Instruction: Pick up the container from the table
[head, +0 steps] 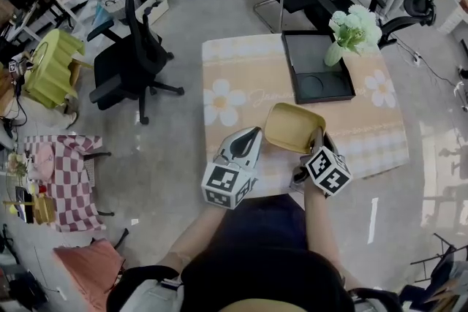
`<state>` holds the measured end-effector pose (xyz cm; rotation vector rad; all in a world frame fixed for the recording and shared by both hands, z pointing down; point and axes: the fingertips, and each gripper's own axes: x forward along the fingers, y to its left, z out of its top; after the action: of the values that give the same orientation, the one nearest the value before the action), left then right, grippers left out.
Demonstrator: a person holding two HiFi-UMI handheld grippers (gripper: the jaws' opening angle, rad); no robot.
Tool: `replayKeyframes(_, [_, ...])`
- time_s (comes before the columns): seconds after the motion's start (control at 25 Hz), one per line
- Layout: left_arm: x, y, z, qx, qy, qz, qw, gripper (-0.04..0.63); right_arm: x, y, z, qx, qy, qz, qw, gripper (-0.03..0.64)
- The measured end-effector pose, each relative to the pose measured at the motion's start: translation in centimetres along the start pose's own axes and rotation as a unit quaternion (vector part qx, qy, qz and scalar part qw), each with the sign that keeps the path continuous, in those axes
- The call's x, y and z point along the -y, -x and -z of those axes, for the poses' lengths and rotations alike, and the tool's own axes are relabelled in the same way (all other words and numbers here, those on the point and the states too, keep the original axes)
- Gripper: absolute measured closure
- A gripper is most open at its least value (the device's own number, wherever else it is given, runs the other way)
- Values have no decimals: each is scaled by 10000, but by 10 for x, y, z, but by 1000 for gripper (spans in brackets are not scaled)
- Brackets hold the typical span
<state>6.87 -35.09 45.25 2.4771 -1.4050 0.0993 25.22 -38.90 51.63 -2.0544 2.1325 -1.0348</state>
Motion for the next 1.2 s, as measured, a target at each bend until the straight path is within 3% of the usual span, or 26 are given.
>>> replayKeyframes(0.4, [13, -5, -28, 192, -465, 140, 9986, 586, -10, 31, -53, 828, 429, -95, 9956, 604])
replayKeyframes(0.76, [10, -1, -50, 399, -493, 90, 9979, 586, -25, 63, -95, 1540, 780, -123, 9849, 604])
replayKeyframes(1.2, [11, 8, -51, 446, -469, 60, 9979, 586, -41, 77, -100, 1657, 937, -324, 9812, 604])
